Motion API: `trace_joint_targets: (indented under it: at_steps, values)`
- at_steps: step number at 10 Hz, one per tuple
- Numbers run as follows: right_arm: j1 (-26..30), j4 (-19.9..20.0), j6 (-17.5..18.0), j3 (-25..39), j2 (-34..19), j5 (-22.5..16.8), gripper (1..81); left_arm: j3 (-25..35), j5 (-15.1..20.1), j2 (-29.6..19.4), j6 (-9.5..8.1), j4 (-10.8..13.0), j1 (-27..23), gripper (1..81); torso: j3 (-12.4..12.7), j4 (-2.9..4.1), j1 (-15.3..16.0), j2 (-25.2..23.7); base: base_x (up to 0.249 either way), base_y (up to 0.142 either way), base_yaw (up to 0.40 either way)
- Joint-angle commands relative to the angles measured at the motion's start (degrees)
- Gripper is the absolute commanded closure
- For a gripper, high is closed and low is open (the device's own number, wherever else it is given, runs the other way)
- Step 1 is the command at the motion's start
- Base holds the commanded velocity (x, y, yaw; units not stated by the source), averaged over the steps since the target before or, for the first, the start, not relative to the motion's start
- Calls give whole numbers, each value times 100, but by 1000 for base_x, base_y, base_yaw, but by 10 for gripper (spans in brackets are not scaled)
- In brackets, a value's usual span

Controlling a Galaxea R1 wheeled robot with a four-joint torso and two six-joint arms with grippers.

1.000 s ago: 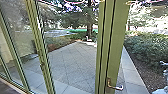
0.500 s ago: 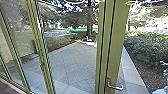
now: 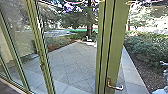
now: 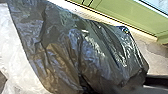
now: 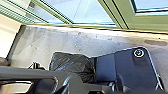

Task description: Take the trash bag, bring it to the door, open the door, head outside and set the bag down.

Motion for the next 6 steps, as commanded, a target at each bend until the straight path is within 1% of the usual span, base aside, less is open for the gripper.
trace_joint_targets:
  at_steps: [1,2,3,5,6]
  values:
    - [253,88,-11,1012,-959,63,10,35,263,-50,-7,-22,-351,811,0,0,0,2,0,0,0]
    - [358,227,-11,1197,-1187,72,10,35,263,-41,-7,-22,-351,811,0,0,0,2,0,0,0]
    - [515,517,-11,1399,-1451,72,10,35,263,-24,-7,-22,-351,811,0,0,0,2,0,0,0]
    - [947,1002,-11,1963,-1909,72,10,35,263,-6,-7,-22,-351,811,0,0,0,0,0,0,0]
    - [1218,1169,-11,2174,-2059,63,10,35,263,-6,-7,-31,-351,811,0,0,0,0,0,0,0]
